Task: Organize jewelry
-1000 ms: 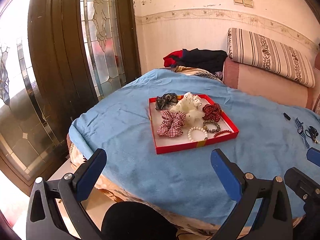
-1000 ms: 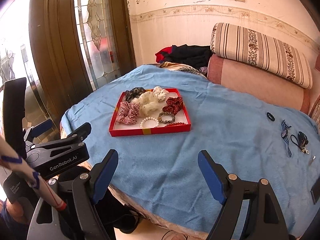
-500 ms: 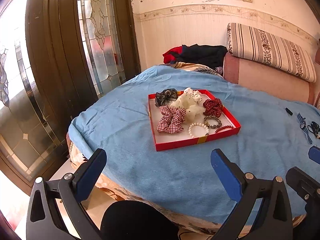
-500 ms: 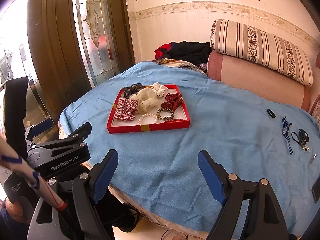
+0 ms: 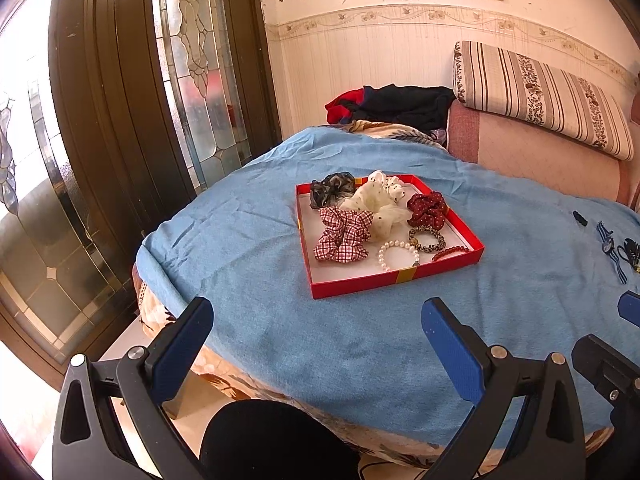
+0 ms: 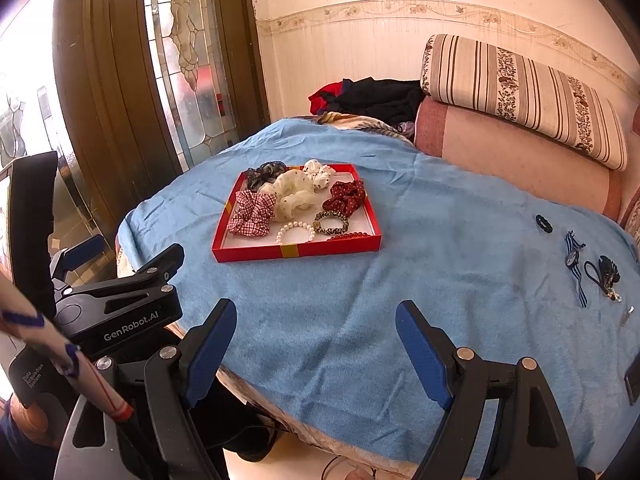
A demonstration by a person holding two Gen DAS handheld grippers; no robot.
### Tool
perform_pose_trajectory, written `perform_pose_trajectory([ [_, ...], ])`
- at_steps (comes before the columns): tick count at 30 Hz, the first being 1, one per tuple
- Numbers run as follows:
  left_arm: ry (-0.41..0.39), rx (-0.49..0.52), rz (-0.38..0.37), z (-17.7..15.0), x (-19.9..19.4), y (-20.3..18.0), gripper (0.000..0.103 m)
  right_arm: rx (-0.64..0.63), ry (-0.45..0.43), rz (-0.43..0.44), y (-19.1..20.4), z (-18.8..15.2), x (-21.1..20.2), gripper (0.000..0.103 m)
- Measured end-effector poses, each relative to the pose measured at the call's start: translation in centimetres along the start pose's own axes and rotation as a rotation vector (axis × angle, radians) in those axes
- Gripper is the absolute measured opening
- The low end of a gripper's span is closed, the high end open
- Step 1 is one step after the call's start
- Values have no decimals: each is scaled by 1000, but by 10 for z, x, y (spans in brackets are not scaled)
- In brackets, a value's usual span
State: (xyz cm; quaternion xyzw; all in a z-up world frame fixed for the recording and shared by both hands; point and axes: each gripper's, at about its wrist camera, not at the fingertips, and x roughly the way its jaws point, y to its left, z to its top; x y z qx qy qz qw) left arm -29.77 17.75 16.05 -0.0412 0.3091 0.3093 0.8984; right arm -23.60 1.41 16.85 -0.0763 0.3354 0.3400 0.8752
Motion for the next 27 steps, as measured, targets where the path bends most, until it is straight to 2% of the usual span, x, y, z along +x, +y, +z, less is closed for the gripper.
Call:
perform_pose_trajectory([
  [16,6,3,3,-1,5,3,103,1,7,2,-1,-1,2,86],
  [27,33,54,-49,4,15,-12,103,69,1,-21,-25,-2,4,86],
])
